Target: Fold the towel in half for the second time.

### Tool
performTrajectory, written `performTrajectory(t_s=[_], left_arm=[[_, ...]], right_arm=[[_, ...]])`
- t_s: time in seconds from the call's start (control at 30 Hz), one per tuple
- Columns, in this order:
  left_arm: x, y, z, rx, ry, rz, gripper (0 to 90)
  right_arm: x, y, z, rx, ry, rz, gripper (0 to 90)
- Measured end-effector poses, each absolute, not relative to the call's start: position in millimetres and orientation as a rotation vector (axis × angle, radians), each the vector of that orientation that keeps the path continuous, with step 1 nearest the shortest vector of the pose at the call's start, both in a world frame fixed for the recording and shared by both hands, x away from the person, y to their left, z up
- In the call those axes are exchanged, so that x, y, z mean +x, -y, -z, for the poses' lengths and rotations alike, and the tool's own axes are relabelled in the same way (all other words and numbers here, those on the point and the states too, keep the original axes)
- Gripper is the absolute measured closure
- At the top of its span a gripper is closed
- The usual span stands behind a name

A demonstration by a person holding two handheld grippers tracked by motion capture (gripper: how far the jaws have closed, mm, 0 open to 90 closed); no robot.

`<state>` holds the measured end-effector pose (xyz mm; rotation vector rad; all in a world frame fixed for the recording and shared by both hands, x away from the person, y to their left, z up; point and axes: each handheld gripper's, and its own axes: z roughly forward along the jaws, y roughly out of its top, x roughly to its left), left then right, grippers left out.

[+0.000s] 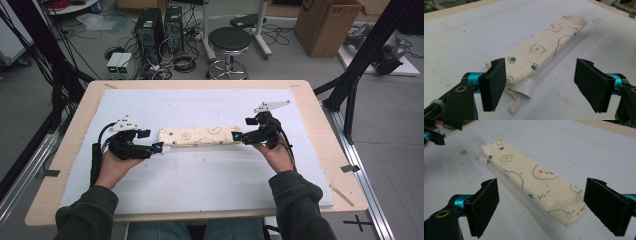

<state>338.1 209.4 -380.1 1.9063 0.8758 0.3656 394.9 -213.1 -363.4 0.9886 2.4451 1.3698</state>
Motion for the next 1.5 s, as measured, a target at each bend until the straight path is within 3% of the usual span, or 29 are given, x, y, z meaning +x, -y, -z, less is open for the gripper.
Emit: performTrajectory(t_s=[1.5], left_arm=[[298.8,-223.6,397.3,1.931,-0.865,-0.383,26.1]], right_arm=[[349.4,249.8,393.9,1.003,-2.402,-1.385,12.3]])
